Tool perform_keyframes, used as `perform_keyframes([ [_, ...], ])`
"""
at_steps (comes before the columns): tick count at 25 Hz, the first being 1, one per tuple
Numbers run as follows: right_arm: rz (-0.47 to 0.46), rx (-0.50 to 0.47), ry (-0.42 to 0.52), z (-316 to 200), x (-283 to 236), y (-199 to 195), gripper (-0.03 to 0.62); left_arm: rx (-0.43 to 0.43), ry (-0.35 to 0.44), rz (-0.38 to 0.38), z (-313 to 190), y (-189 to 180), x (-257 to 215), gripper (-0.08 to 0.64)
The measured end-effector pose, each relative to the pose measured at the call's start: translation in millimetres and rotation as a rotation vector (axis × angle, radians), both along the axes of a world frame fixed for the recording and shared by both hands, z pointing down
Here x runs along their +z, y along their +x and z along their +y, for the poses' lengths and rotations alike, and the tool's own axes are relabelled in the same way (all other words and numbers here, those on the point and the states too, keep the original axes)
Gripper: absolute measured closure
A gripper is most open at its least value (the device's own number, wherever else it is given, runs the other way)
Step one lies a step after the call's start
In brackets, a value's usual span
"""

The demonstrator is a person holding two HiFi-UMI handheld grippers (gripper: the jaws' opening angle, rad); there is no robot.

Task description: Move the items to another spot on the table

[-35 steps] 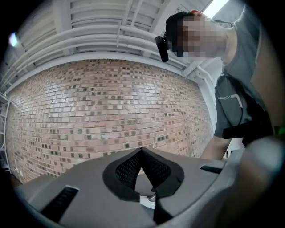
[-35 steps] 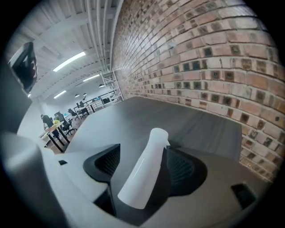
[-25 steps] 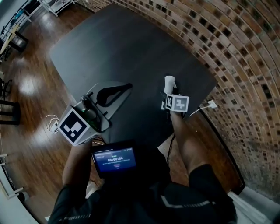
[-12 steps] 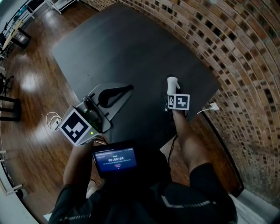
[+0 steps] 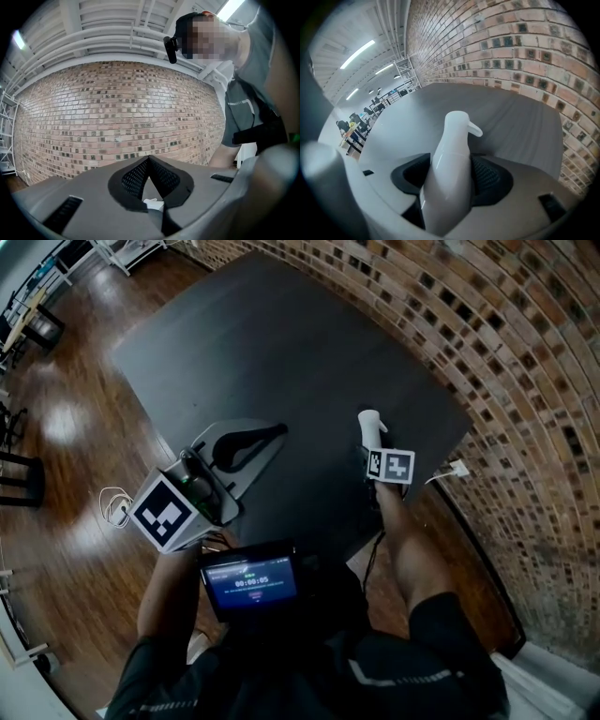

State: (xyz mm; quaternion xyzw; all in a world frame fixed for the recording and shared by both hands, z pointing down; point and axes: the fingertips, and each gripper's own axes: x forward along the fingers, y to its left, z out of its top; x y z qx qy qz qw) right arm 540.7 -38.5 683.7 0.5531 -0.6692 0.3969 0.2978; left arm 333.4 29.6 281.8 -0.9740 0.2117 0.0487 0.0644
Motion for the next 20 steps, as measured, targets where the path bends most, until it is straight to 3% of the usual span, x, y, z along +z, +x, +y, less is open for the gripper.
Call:
perform_keyframes([
  [14,-0.047,0.127,0.175,63,-90,-34,0.313,0.126,0.057,0.081,50,-50,-30,0.566],
  [20,-0.062,0.135,0.26,96,-131,-61,0.313,0.178,0.102,0.118,81,-73,-50,0.566],
])
